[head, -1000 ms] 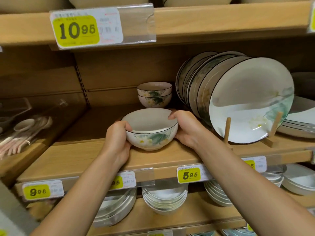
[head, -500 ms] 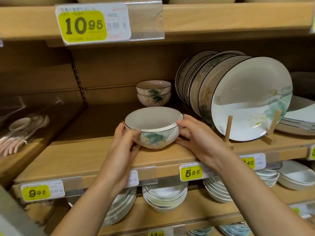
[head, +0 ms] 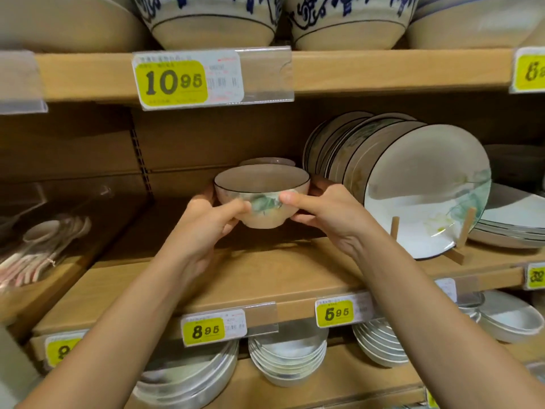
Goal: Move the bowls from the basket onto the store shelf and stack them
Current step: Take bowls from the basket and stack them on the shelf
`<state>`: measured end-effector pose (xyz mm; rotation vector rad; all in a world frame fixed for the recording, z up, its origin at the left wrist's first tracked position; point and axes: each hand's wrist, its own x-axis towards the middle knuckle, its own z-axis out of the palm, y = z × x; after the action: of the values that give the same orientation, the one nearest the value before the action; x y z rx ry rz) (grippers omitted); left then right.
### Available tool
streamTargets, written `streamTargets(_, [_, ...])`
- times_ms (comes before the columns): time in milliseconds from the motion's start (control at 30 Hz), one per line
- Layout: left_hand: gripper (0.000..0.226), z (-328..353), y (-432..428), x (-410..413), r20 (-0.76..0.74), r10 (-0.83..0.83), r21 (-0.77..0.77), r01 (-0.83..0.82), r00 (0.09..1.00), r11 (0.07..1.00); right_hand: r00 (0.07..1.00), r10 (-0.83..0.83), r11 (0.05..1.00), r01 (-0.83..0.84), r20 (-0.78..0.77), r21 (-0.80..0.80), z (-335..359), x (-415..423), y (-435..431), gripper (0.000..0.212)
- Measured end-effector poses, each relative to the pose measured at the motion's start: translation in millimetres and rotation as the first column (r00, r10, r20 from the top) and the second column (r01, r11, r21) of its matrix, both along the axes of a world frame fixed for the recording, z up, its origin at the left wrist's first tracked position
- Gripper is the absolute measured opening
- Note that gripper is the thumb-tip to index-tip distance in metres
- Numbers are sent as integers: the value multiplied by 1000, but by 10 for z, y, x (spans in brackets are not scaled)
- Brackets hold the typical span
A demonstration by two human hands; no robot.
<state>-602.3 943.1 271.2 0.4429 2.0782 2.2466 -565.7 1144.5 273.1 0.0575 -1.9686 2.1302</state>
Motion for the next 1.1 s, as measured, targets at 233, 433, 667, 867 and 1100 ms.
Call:
streamTargets(233, [63,273,203,-331,-109,22,-24,-24,994,999,994,-8,977,-16,-112,-214,182,-371,-45,59])
streamTargets(433, [72,370,299,-660,-276,-71,-91,48,959,995,979,-105,991,88,-175,-100,285,-726,-105,67])
streamTargets(667, [72,395,492,-1099,-297,-95,-28,91,950,995,961,-154,988,143,-229,-62,377,-1189,-13,69])
streamTargets(867, [72,303,624,-1448,-309,-51,-9,51,950,999,947,-205,977,181,-247,-115,254,-1509,28,75])
streamTargets(1100, [73,197,720,-1711,-299,-5,-25,-3,954,1000,933,-235,971,212,-272,-113,185,-1671,50,69])
